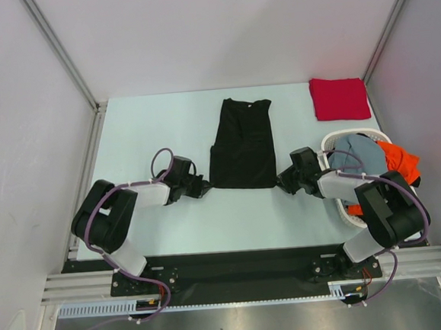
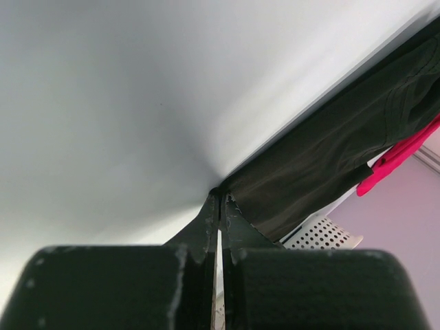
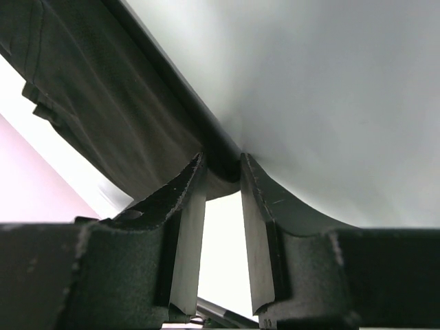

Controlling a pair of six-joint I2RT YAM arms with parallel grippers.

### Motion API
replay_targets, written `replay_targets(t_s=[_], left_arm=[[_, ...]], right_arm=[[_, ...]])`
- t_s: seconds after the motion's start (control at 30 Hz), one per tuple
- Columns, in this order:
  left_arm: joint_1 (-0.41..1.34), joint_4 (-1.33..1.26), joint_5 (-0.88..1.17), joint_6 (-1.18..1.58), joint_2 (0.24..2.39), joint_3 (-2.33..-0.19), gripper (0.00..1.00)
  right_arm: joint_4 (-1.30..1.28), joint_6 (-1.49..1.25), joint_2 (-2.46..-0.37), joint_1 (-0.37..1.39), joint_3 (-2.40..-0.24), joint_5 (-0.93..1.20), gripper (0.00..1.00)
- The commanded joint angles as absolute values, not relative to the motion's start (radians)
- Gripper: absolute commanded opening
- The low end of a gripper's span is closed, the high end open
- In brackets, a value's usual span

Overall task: Fold and stack the t-shirts
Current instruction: Fold the tshirt

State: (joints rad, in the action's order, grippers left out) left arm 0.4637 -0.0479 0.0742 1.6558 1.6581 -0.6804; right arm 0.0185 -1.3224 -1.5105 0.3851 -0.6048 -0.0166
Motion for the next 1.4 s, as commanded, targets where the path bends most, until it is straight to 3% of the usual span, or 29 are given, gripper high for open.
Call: replay_targets(t_s=[0.0, 0.47, 0.57, 0.6, 0.73, 1.37], left_arm=[[0.456, 0.064, 0.069, 1.606, 1.704, -0.661, 0.00], [0.445, 0.066, 0.083, 1.577, 1.710, -0.666, 0.00], [0.443, 0.060, 0.091, 1.569, 1.709, -0.666, 0.00], [0.443, 0.060, 0.094, 1.566, 1.707, -0.666, 0.00], [0.437, 0.071, 0.084, 1.540, 1.687, -0.658, 0.00], [0.517, 0.103, 0.083, 1.514, 1.404, -0.459, 0.00]], right_arm=[[-0.095, -1.264, -1.516, 0.402, -0.592, -0.061, 0.32], [-0.038, -1.238, -1.543, 0.387, -0.575, -0.049, 0.28], [-0.020, -1.226, -1.557, 0.387, -0.572, -0.038, 0.21], [-0.018, -1.221, -1.555, 0.385, -0.571, -0.032, 0.12], [-0.026, -1.195, -1.526, 0.388, -0.561, -0.028, 0.00], [-0.113, -1.026, -1.249, 0.432, -0.433, 0.084, 0.00]])
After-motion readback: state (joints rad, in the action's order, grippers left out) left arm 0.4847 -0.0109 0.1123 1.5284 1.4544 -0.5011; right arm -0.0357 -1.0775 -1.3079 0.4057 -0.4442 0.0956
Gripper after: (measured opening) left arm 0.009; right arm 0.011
